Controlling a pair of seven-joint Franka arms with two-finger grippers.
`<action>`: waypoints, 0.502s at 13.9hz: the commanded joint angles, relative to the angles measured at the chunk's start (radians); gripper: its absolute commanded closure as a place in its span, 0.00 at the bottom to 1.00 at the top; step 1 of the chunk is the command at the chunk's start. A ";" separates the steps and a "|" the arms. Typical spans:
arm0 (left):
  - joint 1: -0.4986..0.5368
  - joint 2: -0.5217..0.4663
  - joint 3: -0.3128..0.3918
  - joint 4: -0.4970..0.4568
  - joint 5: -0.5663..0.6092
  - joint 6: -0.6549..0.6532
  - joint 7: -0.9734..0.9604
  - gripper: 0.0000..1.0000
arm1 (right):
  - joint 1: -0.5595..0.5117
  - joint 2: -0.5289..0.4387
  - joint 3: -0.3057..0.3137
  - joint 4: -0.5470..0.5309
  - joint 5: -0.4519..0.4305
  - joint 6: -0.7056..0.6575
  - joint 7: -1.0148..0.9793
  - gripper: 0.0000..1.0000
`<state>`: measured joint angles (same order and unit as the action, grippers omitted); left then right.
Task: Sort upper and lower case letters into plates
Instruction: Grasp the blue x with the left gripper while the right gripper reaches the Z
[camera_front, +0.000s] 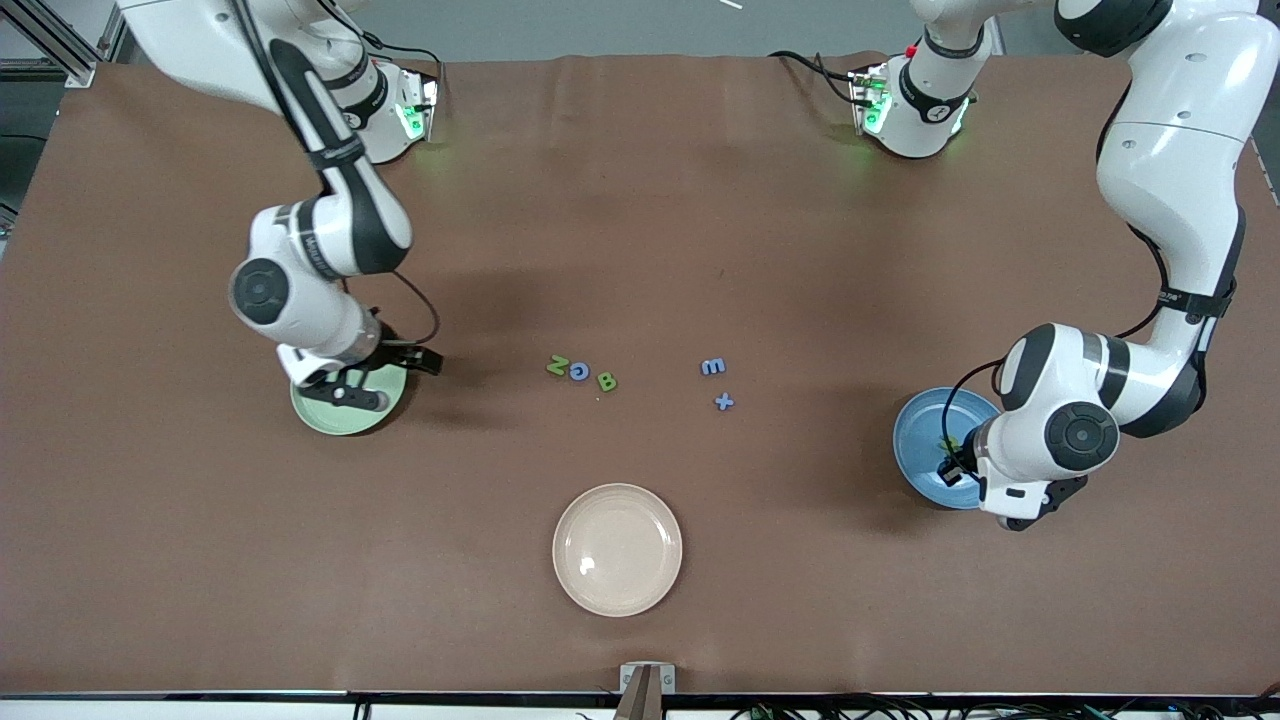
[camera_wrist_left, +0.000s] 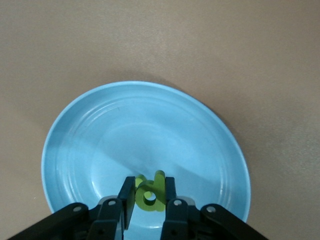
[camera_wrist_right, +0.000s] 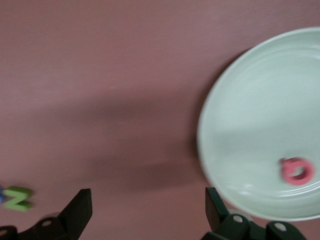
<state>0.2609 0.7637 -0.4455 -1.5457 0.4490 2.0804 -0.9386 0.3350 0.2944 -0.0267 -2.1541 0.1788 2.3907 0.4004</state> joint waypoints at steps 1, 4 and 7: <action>-0.003 -0.007 -0.012 -0.005 -0.012 0.015 -0.006 0.00 | 0.090 0.063 -0.004 0.032 0.011 0.085 0.136 0.00; -0.034 -0.017 -0.038 -0.007 -0.013 0.015 -0.026 0.00 | 0.172 0.176 -0.005 0.106 0.008 0.166 0.262 0.00; -0.052 -0.018 -0.117 0.004 -0.012 0.016 -0.098 0.00 | 0.222 0.245 -0.010 0.164 0.001 0.189 0.343 0.00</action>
<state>0.2252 0.7624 -0.5257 -1.5435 0.4478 2.0973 -0.9995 0.5337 0.4902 -0.0243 -2.0504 0.1787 2.5824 0.6991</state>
